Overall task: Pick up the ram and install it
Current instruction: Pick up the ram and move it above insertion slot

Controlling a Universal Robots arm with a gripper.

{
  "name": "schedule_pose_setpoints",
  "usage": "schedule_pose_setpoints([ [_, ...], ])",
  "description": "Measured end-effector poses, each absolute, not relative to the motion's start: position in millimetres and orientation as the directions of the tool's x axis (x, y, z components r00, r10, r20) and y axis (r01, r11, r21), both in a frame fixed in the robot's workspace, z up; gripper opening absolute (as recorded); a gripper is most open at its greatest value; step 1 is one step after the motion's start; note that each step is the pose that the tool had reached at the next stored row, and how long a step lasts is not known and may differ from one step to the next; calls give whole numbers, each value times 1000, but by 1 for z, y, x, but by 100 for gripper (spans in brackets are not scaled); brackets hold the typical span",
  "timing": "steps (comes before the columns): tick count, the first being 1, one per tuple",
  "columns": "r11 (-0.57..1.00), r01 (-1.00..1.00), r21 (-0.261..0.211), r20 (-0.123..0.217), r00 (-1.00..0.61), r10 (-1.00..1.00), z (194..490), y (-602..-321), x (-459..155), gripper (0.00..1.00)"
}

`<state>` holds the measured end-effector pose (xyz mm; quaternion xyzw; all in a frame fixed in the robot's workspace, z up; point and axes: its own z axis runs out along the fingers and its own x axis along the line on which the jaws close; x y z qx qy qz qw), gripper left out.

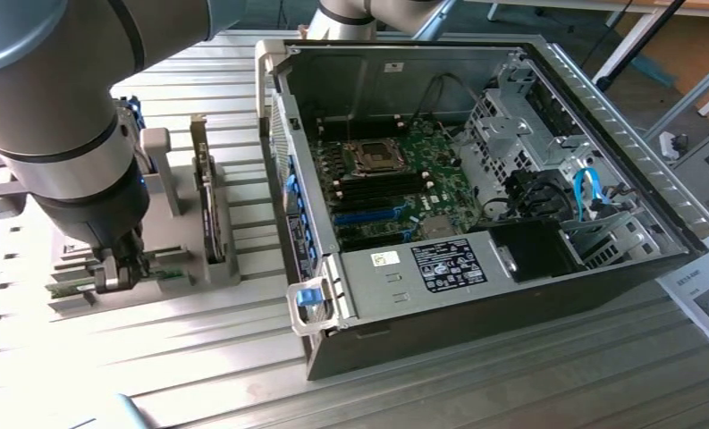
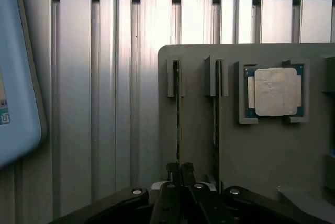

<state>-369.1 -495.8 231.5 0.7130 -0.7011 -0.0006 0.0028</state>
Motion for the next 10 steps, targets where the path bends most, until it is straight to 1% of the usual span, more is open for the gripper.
schedule_pose_setpoints([
  [10, -17, -1000, 5, 3, 17, -1000, 261, -496, -369, 12],
])
